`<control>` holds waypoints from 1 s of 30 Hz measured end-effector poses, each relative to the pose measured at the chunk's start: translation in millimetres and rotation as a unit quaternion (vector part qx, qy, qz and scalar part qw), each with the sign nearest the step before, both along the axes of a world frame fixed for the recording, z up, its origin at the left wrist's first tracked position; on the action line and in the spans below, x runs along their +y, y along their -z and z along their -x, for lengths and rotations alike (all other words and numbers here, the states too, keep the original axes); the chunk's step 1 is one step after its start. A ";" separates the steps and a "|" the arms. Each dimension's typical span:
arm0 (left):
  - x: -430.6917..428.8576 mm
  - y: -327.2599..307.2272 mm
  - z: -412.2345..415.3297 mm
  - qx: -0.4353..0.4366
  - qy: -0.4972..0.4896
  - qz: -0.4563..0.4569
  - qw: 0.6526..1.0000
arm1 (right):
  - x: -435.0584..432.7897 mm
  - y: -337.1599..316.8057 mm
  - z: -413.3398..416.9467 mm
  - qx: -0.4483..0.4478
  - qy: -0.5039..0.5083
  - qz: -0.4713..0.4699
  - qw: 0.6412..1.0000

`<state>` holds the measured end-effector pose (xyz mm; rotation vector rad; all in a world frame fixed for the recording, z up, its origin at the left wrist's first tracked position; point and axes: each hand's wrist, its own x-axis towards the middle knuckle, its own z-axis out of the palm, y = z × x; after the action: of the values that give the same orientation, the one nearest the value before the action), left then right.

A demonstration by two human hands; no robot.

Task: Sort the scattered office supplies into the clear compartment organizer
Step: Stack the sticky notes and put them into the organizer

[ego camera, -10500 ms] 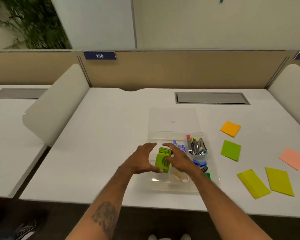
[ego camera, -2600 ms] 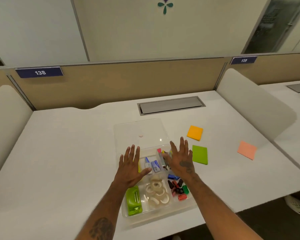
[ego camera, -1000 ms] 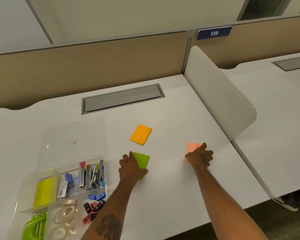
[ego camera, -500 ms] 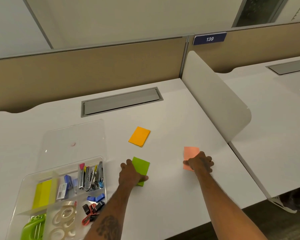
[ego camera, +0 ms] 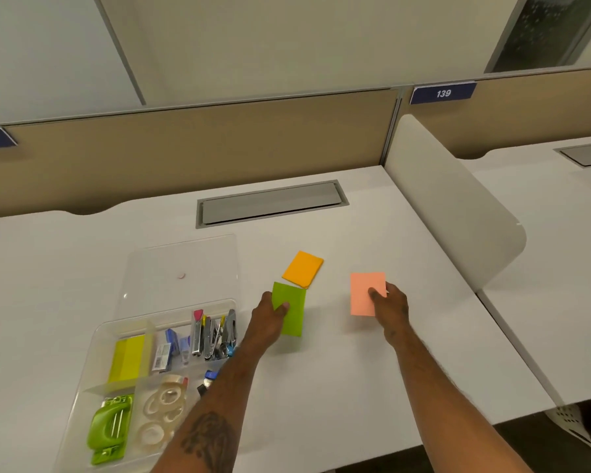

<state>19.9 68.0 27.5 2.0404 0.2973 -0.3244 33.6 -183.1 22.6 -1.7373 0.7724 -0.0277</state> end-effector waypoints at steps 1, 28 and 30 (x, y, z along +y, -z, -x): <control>7.5 -4.4 0.5 -0.009 -0.008 0.004 1.000 | 8.0 -3.8 -1.6 -0.003 -0.003 -0.014 1.000; 353.9 -32.4 106.0 -0.070 -0.196 0.102 0.973 | 369.6 -43.7 39.9 -0.101 -0.319 0.001 0.942; 367.6 -31.3 111.4 -0.066 -0.204 0.101 0.972 | 389.9 -44.3 41.8 -0.111 -0.347 0.035 0.931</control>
<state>-91.5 435.6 58.8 1.7412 0.5657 0.0359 -8.3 206.8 66.9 -1.9496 -0.0351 0.2276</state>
